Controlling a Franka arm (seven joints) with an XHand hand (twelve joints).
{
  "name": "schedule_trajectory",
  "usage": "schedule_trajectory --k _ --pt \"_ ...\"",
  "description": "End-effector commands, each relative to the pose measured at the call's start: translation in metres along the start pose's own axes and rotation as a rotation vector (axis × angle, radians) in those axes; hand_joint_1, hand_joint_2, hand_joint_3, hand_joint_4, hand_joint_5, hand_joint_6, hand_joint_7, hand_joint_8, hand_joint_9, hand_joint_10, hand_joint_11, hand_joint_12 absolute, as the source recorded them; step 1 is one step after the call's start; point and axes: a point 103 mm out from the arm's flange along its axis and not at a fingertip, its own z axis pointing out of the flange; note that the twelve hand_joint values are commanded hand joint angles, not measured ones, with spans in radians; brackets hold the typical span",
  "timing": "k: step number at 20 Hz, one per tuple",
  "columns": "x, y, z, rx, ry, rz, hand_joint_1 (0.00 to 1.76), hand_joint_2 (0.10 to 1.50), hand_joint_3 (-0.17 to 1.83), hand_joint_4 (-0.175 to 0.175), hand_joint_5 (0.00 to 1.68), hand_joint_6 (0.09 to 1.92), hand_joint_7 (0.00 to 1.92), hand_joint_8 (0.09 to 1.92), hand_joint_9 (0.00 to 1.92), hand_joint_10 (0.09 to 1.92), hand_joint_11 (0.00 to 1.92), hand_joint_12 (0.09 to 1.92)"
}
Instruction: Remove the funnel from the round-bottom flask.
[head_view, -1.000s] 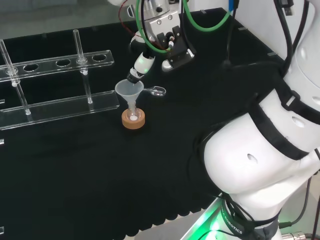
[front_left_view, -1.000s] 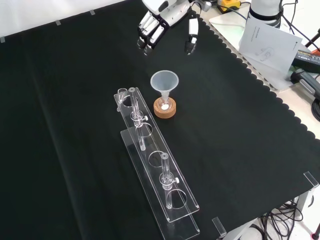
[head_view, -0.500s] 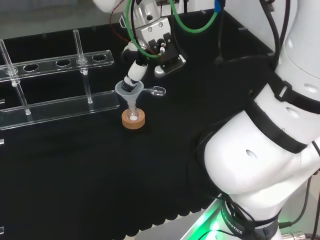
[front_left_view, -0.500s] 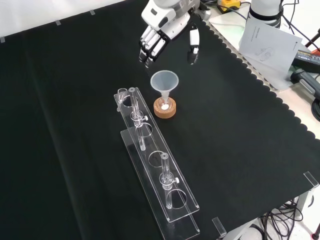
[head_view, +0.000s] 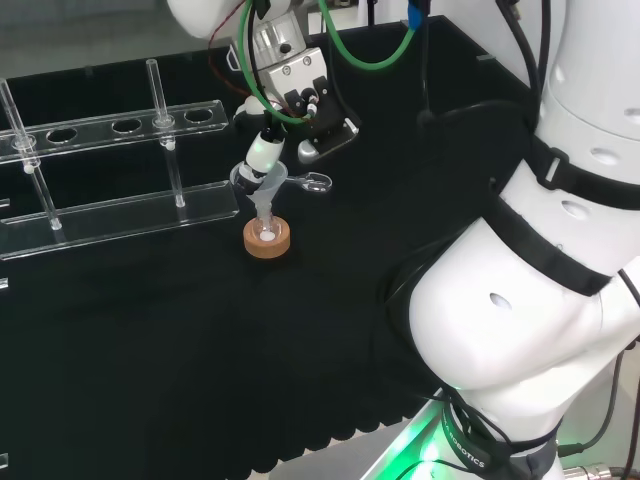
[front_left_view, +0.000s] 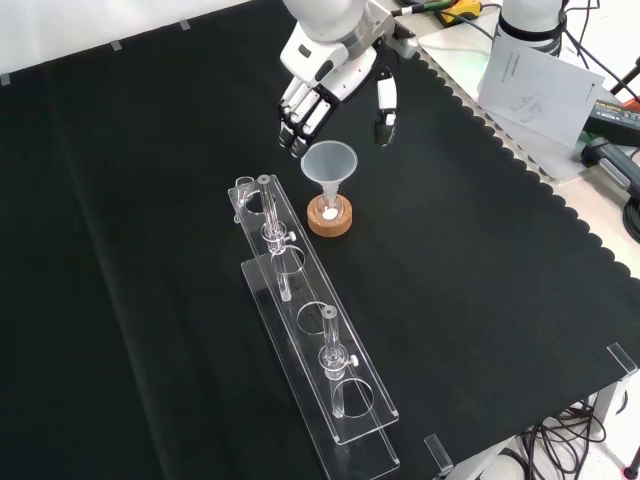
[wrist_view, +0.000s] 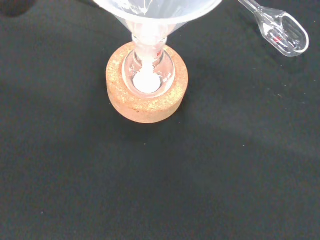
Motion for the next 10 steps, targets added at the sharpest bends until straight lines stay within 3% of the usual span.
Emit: schedule_trajectory --k 1,10 --pt "0.004 0.009 0.005 0.01 -0.015 -0.004 0.57 0.69 0.22 -0.01 0.06 0.09 0.0 0.28 0.07 0.8 0.21 1.49" --pt "0.007 0.021 0.015 0.018 -0.048 0.004 0.58 0.69 0.21 -0.008 0.03 0.09 0.0 0.25 0.06 0.81 0.22 1.49"
